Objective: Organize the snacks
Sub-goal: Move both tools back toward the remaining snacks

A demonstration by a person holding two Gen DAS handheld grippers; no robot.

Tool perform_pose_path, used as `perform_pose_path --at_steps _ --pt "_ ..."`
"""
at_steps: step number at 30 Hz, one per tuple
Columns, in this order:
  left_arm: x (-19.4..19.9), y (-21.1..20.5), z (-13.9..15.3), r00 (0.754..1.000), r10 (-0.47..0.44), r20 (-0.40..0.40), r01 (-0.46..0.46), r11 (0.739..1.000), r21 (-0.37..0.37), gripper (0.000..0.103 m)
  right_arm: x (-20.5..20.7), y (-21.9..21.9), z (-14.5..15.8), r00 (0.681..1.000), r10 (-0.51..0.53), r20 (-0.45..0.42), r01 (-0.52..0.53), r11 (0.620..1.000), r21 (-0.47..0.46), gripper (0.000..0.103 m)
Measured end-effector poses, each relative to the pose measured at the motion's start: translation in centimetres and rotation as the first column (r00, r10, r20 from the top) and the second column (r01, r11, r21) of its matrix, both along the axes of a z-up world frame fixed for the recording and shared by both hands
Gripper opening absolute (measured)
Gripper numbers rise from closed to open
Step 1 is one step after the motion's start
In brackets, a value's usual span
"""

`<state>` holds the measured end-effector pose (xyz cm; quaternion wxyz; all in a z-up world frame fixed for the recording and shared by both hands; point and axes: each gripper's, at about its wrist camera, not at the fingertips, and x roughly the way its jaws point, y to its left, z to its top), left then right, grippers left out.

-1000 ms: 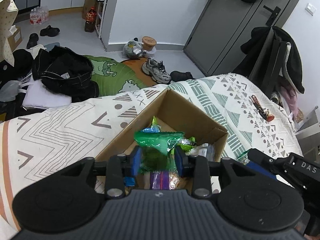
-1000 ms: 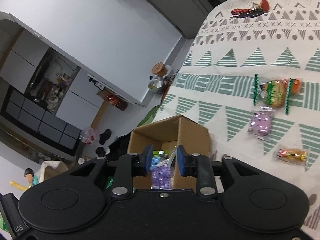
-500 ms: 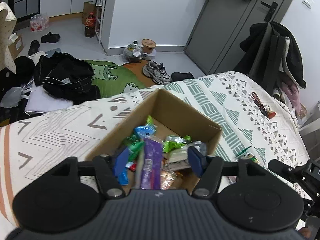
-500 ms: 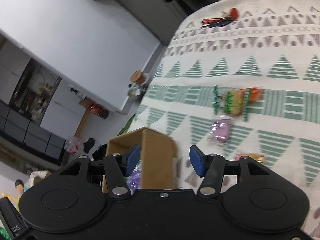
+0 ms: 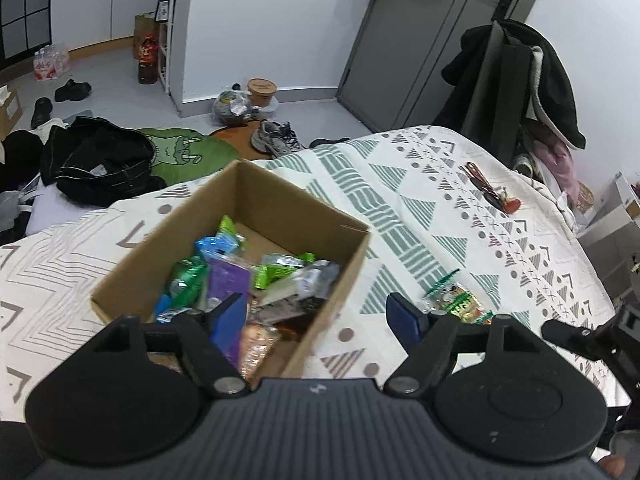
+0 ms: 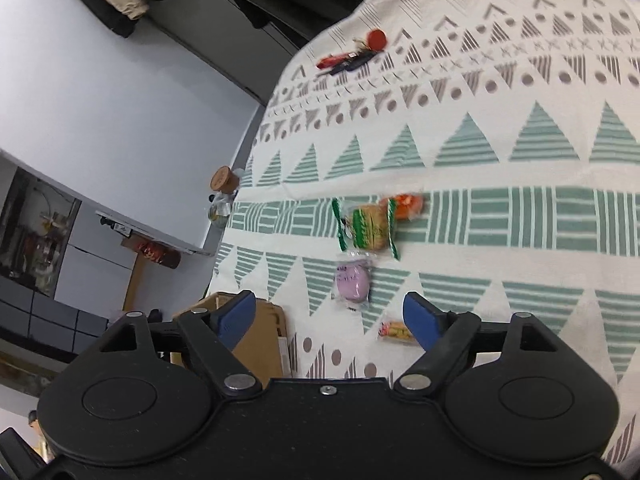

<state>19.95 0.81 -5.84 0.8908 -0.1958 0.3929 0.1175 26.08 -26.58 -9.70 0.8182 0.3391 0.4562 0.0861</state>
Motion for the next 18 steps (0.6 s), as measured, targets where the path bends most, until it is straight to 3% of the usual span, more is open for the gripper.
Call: perform_pose_path --at_steps 10,18 --pt "0.6 -3.1 -0.9 0.999 -0.030 0.012 0.030 1.000 -0.004 0.076 -0.2 -0.4 -2.0 0.997 -0.011 -0.072 0.015 0.998 0.056 0.079" --pt "1.1 -4.6 -2.4 0.998 -0.058 -0.004 0.058 0.998 -0.018 0.075 0.1 -0.3 -4.4 0.989 -0.019 -0.149 0.039 0.990 0.134 0.066"
